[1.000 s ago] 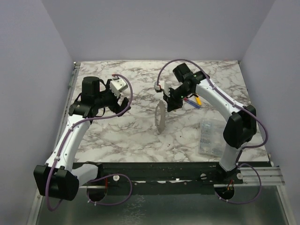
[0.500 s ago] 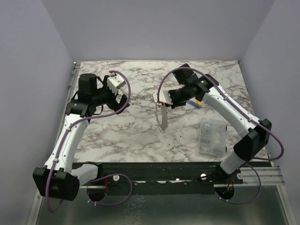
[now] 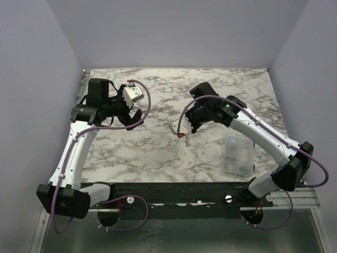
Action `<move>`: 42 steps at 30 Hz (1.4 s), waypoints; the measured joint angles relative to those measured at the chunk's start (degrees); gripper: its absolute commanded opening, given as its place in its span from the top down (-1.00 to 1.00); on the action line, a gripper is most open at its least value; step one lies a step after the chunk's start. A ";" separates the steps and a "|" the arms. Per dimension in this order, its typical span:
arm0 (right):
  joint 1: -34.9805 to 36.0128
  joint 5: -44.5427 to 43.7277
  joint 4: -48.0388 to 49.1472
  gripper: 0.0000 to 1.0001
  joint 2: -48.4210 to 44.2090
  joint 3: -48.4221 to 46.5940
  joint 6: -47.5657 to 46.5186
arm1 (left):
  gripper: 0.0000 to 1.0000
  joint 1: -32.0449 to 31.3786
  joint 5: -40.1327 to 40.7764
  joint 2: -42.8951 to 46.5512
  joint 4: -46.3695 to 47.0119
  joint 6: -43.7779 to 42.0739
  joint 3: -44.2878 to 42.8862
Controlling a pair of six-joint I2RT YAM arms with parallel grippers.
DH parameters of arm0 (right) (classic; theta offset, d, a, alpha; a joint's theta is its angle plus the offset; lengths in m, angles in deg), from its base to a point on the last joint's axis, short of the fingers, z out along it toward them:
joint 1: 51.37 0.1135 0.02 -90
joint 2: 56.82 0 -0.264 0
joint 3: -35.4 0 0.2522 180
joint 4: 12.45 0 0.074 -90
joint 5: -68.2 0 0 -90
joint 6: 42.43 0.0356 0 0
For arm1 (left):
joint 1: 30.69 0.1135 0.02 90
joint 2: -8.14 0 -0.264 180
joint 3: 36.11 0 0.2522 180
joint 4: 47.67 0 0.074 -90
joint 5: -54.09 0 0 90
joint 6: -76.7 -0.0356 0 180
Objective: Remove the keys from the keyring
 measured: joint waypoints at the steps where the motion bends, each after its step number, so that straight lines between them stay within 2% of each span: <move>1: 0.37 -0.68 0.92 0.99 -0.22 0.66 -0.87 | -0.97 -0.02 -0.57 -0.11 -0.96 -0.92 0.00; 19: 4.46 -4.33 19.71 0.99 -11.30 17.53 -25.42 | -0.89 -0.02 -6.03 -3.32 -14.10 -12.61 -4.59; 24: 4.46 -2.12 24.20 0.99 -13.86 22.34 -31.52 | -0.89 0.00 -7.19 -3.74 -16.06 -15.21 -4.92; 31: 4.50 3.74 29.59 0.99 -15.87 26.01 -34.23 | -0.86 0.00 -9.05 -4.31 -17.14 -19.08 -5.86; 33: 4.52 5.14 31.85 0.99 -16.11 26.95 -34.38 | -0.80 0.00 -9.66 -4.35 -17.66 -20.17 -6.71; 39: 4.50 8.20 37.81 0.99 -16.76 30.27 -34.77 | -0.37 0.02 -13.22 -4.31 -18.56 -22.51 -8.50; 42: 4.50 9.90 41.07 0.99 -17.40 32.02 -34.86 | -0.26 0.02 -15.26 -4.11 -18.64 -24.81 -8.00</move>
